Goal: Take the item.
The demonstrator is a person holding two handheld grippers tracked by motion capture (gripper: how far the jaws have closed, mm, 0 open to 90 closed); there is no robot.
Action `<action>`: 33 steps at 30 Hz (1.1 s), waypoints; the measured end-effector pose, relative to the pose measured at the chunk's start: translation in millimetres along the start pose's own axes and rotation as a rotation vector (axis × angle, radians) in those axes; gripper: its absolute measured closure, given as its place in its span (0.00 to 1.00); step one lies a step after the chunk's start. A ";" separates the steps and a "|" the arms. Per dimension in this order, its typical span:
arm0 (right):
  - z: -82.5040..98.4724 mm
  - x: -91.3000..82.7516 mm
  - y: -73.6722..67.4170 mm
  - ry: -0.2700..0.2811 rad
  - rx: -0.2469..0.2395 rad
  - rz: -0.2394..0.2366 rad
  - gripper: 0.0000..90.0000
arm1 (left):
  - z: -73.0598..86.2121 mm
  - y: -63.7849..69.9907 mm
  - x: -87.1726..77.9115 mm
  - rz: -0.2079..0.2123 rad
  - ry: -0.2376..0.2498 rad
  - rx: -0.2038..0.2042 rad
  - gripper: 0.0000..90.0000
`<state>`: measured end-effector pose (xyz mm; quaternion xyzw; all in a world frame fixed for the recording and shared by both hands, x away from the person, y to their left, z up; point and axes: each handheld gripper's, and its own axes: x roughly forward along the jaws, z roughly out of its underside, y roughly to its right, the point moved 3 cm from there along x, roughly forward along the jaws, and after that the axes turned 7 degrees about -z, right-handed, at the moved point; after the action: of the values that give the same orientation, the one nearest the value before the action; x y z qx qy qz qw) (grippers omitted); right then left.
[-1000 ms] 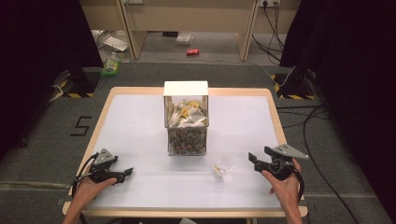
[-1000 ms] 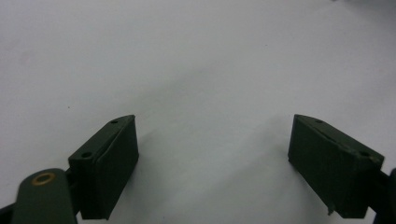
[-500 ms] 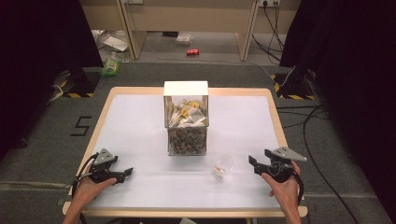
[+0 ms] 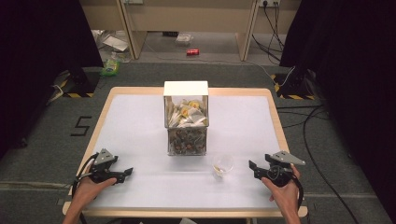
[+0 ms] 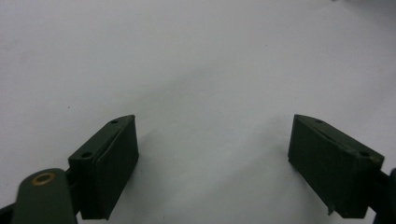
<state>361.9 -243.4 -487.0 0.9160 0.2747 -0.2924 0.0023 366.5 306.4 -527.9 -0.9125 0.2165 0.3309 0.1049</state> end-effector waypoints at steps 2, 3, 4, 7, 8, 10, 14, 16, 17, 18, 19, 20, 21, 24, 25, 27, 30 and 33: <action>0.9 -0.7 -0.4 0.000 0.000 0.000 0.29 | 0.0 0.0 0.0 0.000 0.000 0.000 0.17; 1.5 -1.4 -0.6 0.000 0.001 0.002 0.29 | 0.0 0.2 0.1 0.000 0.001 -0.001 0.17; 2.2 -1.9 -0.5 0.001 -0.001 0.002 0.29 | 0.0 0.0 0.0 0.000 0.000 0.000 0.17; 5.6 -4.0 -0.7 -0.004 -0.002 0.005 0.29 | 0.0 0.0 0.0 0.000 0.000 0.000 0.17; 7.4 -4.1 -1.7 -0.009 0.010 0.001 0.29 | 0.0 0.1 0.1 0.000 0.001 -0.001 0.17; 9.5 -4.0 -1.9 -0.015 0.005 -0.002 0.28 | 0.0 0.0 0.0 0.000 0.000 0.000 0.17; 12.5 -3.8 -3.3 -0.025 -0.008 0.001 0.27 | 0.0 0.1 0.1 0.000 0.001 -0.001 0.17; 15.3 -4.2 -5.3 -0.033 -0.011 0.007 0.26 | 0.0 0.2 0.1 0.001 0.001 -0.001 0.17; 16.0 -4.3 -5.6 -0.033 -0.014 0.009 0.26 | 0.0 0.0 0.0 0.000 0.000 0.000 0.17; 17.1 -4.4 -6.4 -0.036 -0.010 0.010 0.25 | 0.0 0.2 0.1 0.000 0.001 -0.001 0.17; 18.1 -4.3 -7.0 -0.038 -0.013 0.010 0.25 | 0.0 0.1 0.0 0.000 0.000 0.000 0.17; 19.2 -4.3 -7.8 -0.042 -0.010 0.011 0.24 | 0.0 0.1 0.0 0.000 0.000 0.000 0.17; 19.2 -4.3 -7.8 -0.042 -0.010 0.011 0.24 | 0.0 0.1 0.0 0.000 0.000 0.000 0.17; 21.1 -4.8 -9.5 -0.045 -0.021 0.013 0.23 | 0.0 0.1 0.1 0.000 0.001 -0.001 0.17; 22.1 -5.6 -11.2 -0.044 -0.025 0.014 0.23 | 0.0 0.0 0.0 0.000 0.000 0.000 0.17; 23.2 -5.7 -13.0 -0.045 -0.026 0.008 0.23 | 0.1 0.3 -0.4 -0.003 -0.003 -0.004 0.17; 25.8 -6.5 -16.9 -0.052 -0.023 0.008 0.21 | 0.0 0.2 0.1 0.000 0.001 -0.001 0.17; 27.4 -6.8 -19.2 -0.059 -0.023 0.005 0.21 | 0.1 0.4 -0.4 -0.004 -0.003 -0.003 0.17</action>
<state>333.0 -235.0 -503.0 0.9077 0.2754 -0.3159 0.0216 366.0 306.2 -527.7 -0.9126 0.2142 0.3322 0.1045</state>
